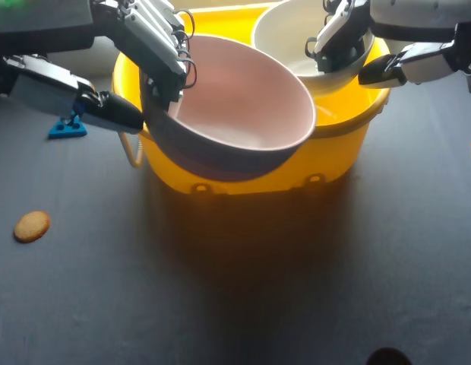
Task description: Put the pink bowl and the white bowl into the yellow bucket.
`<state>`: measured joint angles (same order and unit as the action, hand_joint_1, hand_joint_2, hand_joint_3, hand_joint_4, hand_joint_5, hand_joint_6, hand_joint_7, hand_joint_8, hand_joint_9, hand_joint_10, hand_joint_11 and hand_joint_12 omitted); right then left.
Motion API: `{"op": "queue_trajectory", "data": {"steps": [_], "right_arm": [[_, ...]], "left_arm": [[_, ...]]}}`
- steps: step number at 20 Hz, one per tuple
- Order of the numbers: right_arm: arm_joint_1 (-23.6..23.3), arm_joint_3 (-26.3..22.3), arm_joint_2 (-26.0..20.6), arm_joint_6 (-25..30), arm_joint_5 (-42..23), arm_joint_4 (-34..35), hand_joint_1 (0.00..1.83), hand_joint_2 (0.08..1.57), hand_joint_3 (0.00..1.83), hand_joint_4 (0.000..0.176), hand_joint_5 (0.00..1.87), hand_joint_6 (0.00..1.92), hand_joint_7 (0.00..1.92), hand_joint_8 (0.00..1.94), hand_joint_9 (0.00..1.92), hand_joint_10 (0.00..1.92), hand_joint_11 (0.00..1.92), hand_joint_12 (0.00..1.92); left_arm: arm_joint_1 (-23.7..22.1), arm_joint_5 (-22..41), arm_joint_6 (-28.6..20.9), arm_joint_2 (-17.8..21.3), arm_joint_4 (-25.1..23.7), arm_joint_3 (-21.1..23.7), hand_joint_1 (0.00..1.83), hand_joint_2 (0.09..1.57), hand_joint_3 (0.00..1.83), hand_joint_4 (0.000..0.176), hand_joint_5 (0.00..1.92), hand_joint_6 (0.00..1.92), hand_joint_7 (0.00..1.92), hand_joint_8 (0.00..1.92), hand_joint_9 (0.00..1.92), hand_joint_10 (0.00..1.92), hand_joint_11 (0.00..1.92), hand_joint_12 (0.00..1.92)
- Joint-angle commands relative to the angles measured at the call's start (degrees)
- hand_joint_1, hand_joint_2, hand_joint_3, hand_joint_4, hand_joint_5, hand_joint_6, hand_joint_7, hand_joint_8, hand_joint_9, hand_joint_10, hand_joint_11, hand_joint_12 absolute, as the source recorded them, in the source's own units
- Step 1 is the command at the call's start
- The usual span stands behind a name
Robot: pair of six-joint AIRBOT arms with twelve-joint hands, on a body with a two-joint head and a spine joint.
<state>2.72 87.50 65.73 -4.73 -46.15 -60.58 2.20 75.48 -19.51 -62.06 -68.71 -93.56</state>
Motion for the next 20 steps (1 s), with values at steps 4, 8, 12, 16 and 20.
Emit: {"op": "queue_trajectory", "data": {"steps": [4,8,12,16,20], "right_arm": [[0.7,1.6,0.2,-0.8,-4.3,6.3,1.50,1.06,0.00,0.000,0.98,0.92,1.11,0.66,1.09,0.79,0.80,1.51],[0.9,1.6,0.3,-1.0,-4.4,6.6,1.50,1.06,0.00,0.000,1.00,0.88,1.14,0.63,1.10,0.77,0.82,1.49],[0.8,1.6,0.3,-1.2,-4.4,7.1,1.50,1.06,0.00,0.000,0.98,0.90,1.14,0.62,1.13,0.74,0.83,1.48],[0.8,1.6,0.3,-1.2,-4.5,7.1,1.50,1.05,0.00,0.000,0.99,0.87,1.14,0.63,1.13,0.74,0.81,1.49],[0.9,1.6,0.3,-1.2,-4.7,7.1,1.50,1.06,0.00,0.000,0.98,0.90,1.13,0.64,1.13,0.73,0.81,1.49]], "left_arm": [[-0.8,1.7,0.9,-3.5,6.3,-6.2,1.37,1.13,0.00,0.000,0.88,1.02,1.00,1.17,0.87,1.09,0.77,0.97],[-1.0,1.3,1.0,-7.4,6.3,-12.1,1.38,1.11,0.00,0.000,0.89,0.98,1.05,1.03,0.89,1.12,0.77,0.97],[-1.6,1.3,1.0,-9.5,6.3,-16.3,1.38,1.10,0.00,0.000,0.94,0.96,1.08,0.94,0.92,1.06,0.76,0.94],[-1.3,1.0,1.6,-10.4,5.7,-17.7,1.38,1.11,0.00,0.000,0.91,0.98,1.05,1.01,0.91,1.08,0.80,0.87],[-0.9,1.0,1.7,-10.1,5.4,-17.6,1.38,1.10,0.00,0.000,0.93,0.98,1.06,1.00,0.91,1.04,0.79,0.86]]}}
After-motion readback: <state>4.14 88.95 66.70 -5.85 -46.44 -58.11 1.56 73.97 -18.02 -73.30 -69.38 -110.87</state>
